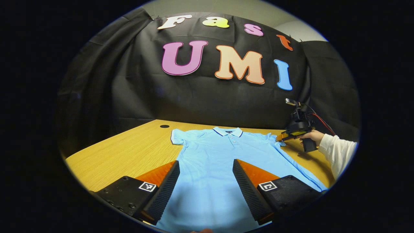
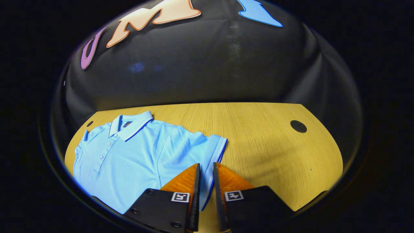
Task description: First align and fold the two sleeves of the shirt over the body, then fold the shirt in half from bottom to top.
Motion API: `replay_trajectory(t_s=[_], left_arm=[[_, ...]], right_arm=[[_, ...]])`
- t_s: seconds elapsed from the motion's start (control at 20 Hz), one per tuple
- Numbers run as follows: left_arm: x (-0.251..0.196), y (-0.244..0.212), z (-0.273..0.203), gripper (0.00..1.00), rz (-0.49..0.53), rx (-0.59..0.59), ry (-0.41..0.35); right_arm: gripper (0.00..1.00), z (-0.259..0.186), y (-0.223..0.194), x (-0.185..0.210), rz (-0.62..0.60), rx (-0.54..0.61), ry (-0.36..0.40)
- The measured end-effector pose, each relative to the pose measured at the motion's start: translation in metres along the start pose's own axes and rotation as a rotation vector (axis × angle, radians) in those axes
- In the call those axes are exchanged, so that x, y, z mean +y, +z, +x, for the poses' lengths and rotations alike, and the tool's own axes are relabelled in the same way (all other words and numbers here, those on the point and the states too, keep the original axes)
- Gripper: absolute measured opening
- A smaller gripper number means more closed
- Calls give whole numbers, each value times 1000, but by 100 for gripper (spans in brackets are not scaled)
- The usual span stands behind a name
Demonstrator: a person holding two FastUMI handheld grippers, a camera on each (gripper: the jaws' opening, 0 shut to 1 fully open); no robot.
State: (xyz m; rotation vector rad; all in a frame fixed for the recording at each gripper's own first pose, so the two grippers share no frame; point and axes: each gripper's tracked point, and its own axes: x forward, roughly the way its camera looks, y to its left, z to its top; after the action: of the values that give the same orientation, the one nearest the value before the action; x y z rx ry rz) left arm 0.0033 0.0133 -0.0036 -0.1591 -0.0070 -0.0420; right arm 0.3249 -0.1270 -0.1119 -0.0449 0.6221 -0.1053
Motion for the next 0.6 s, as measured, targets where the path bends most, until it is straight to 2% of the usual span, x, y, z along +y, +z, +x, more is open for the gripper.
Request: replay_trajectory(t_s=[0.1,0.25,0.35,0.6], left_arm=[[0,0,0,98,-1,0,0],[-1,0,0,98,-1,-1,1],[0,0,0,99,1,0,2],[1,1,0,99,-1,-6,6]], right_arm=[[12,0,0,2,-12,-2,-10],[14,-7,5,13,-30,-19,-2],[13,-14,20,24,-53,-71,9],[11,-32,45,90,-6,-147,178]])
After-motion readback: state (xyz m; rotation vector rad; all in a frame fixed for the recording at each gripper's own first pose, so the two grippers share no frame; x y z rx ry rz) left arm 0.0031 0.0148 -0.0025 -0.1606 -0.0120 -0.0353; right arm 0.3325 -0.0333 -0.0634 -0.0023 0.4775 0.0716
